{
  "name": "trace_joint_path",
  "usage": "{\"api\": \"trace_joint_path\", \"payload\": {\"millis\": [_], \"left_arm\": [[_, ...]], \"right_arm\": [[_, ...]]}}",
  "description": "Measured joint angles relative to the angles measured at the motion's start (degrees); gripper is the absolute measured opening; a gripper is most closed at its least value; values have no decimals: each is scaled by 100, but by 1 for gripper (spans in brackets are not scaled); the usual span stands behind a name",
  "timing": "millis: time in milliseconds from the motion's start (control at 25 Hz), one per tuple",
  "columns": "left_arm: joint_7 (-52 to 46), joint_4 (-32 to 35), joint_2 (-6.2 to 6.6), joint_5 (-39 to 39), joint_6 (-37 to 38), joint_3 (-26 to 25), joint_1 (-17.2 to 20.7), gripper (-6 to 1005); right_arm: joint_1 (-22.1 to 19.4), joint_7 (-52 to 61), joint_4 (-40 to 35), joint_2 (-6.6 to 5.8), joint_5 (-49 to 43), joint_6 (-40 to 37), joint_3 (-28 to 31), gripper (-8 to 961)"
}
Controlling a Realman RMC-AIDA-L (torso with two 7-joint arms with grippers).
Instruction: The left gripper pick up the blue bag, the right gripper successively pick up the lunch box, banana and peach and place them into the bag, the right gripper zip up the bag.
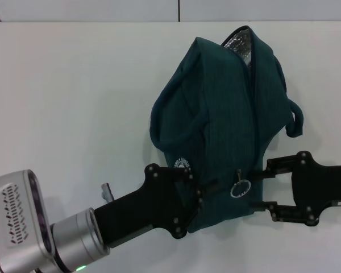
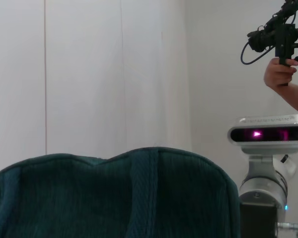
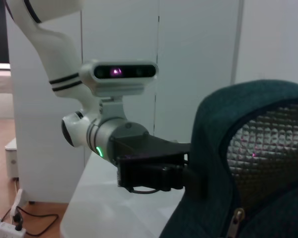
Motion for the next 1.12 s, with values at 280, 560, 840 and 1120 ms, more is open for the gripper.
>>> {"api": "trace_joint_path", "payload": {"millis": [280, 560, 840, 1120], "left_arm": [[1, 13, -10, 6, -1, 0, 7, 65], [1, 29, -11, 7, -17, -1, 29, 65], [0, 67, -10, 6, -32, -11, 40, 64], [9, 62, -7, 5, -36, -16, 47, 67]], "right_arm": [[165, 74, 0, 91, -249, 17, -115, 471], [203, 367, -162, 83, -367, -145, -86, 365], [139, -47, -211, 152, -347, -194, -83, 176], [69, -144, -187, 212, -310, -175, -69, 141]]}}
